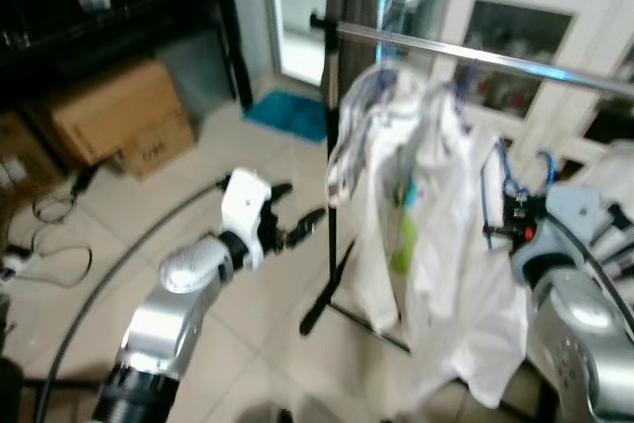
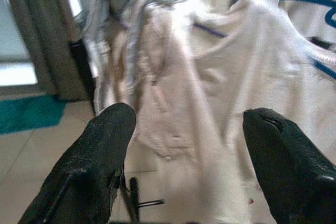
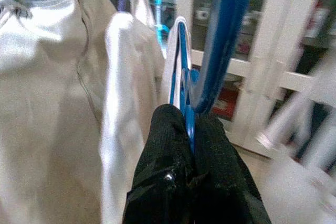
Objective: Hang hanger
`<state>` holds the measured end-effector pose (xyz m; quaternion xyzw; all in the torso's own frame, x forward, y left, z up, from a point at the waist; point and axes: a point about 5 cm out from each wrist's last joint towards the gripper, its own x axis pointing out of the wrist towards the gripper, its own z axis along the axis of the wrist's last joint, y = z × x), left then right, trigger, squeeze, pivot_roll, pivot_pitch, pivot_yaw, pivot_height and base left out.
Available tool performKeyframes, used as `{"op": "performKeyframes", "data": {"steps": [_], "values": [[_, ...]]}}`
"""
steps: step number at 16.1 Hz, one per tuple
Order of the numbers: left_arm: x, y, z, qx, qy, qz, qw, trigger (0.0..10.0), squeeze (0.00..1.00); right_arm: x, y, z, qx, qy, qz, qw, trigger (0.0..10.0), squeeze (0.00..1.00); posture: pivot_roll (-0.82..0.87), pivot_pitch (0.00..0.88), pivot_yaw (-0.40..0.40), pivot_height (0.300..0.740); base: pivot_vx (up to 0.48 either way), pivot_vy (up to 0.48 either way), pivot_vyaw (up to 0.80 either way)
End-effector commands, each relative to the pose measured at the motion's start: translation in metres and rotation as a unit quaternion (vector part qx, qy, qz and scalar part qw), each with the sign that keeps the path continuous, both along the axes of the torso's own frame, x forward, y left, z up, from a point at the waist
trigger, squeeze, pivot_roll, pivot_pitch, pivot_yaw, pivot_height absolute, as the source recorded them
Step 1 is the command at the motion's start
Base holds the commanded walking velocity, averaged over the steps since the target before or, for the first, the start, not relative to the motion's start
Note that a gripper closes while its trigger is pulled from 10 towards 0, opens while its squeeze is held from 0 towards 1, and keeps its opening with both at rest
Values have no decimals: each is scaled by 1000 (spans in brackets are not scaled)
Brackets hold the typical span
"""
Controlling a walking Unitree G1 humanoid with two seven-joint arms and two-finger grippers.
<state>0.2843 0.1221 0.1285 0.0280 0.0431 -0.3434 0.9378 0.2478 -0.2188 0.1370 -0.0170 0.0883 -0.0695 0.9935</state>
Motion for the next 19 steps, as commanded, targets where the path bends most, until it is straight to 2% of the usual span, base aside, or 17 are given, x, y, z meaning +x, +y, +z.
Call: {"op": "performKeyframes", "data": {"steps": [1,12,13,15,16,17,18,19], "values": [[1,2,2,6,-2,2,1000,10000,0,1,1,7,-8,-21,3,1000,0,0,-173,0,29,740,-300,0,0],[-1,1,0,9,4,-3,1000,10000,0,0,11,-2,-12,2,35,999,0,0,-170,0,31,740,-300,0,0],[-1,1,0,11,4,-4,1000,10000,0,0,13,-2,-14,2,46,999,0,0,-171,0,32,740,-262,0,0],[7,-1,3,20,-12,-14,1000,10000,0,5,23,8,-12,-21,106,994,0,0,-172,0,34,740,0,0,0],[9,-3,6,20,-21,-25,999,10000,106,6,26,11,-11,-26,126,992,0,0,-172,0,36,740,0,0,0],[16,-6,10,32,-33,-31,998,10000,1000,8,33,16,-5,-37,161,986,0,0,-175,0,39,740,0,0,0],[21,-8,11,44,-41,-32,998,10000,1000,9,38,19,3,-44,181,983,0,0,-179,0,45,740,0,0,0],[37,-12,18,59,-65,-15,996,10000,1000,10,51,30,23,-66,234,970,0,0,-182,0,46,740,0,0,0]]}}
